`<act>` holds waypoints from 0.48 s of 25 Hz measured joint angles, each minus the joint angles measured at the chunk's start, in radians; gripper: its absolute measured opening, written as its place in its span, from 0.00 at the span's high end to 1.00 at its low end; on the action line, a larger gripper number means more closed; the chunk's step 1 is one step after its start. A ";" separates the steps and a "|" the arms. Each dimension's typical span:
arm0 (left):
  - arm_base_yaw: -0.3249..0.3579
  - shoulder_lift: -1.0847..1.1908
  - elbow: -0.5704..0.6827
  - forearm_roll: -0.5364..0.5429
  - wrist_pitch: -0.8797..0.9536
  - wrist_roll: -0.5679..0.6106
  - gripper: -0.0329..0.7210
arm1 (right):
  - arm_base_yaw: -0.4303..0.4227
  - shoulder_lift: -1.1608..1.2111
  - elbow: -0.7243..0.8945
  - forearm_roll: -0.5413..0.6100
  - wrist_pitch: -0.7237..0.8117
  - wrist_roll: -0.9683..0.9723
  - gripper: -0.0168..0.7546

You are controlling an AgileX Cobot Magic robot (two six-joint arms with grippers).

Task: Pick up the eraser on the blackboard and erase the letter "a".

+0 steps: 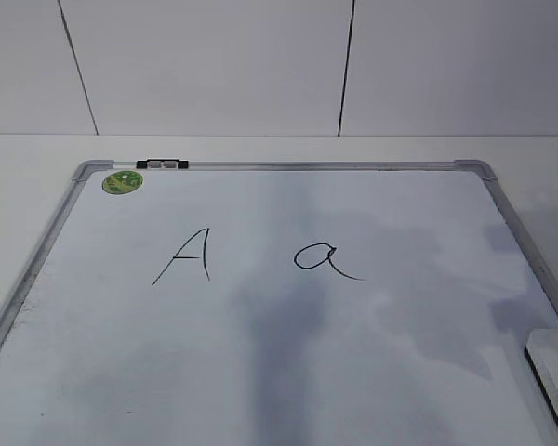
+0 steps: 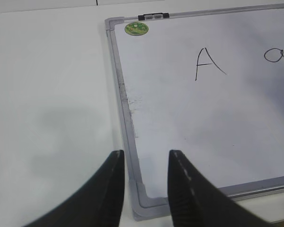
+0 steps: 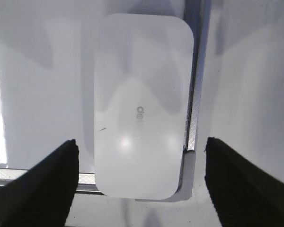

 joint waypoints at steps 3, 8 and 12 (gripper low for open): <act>0.000 0.000 0.000 0.000 0.000 0.000 0.65 | 0.000 0.024 0.000 0.000 -0.018 0.001 0.13; 0.000 0.000 0.000 0.000 0.000 0.000 0.65 | 0.000 0.076 0.000 0.000 -0.037 -0.001 0.13; 0.000 0.000 0.000 0.000 0.000 0.000 0.65 | 0.000 0.116 0.000 0.004 -0.058 -0.007 0.13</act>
